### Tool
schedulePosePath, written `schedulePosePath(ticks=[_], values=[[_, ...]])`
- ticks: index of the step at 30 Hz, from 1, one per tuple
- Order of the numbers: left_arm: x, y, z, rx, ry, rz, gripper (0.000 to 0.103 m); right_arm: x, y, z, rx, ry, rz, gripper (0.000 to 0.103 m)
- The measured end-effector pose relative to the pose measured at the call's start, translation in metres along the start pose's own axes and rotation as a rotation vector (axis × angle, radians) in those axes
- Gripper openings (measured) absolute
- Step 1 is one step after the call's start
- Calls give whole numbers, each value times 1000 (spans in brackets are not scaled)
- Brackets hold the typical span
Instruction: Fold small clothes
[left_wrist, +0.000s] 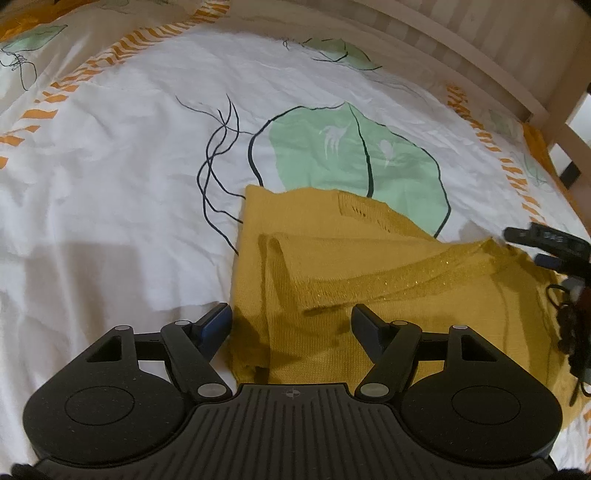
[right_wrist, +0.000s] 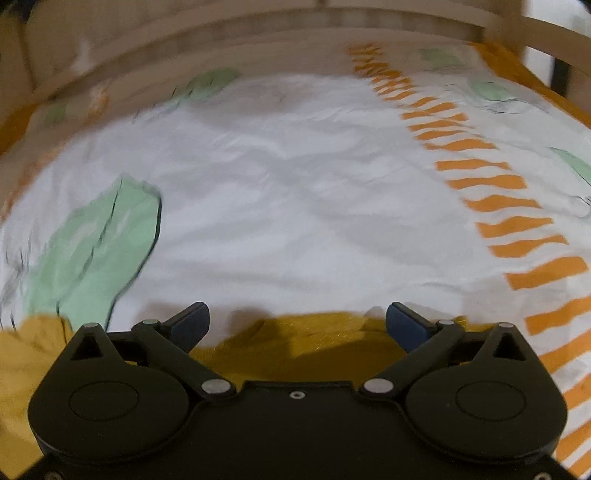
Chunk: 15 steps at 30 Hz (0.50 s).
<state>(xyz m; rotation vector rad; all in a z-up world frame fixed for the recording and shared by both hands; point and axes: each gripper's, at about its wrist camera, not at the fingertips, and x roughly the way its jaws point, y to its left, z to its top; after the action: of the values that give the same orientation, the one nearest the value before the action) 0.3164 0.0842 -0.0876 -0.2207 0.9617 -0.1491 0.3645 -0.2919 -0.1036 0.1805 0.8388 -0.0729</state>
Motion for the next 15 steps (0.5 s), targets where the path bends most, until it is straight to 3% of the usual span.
schedulePosePath(ticks=[7, 15], values=[[1, 1, 1, -1, 0, 9, 70, -60, -19, -18, 19, -102, 96, 102], [6, -6, -6, 59, -12, 28, 70, -120, -43, -71, 24, -109, 178, 103]])
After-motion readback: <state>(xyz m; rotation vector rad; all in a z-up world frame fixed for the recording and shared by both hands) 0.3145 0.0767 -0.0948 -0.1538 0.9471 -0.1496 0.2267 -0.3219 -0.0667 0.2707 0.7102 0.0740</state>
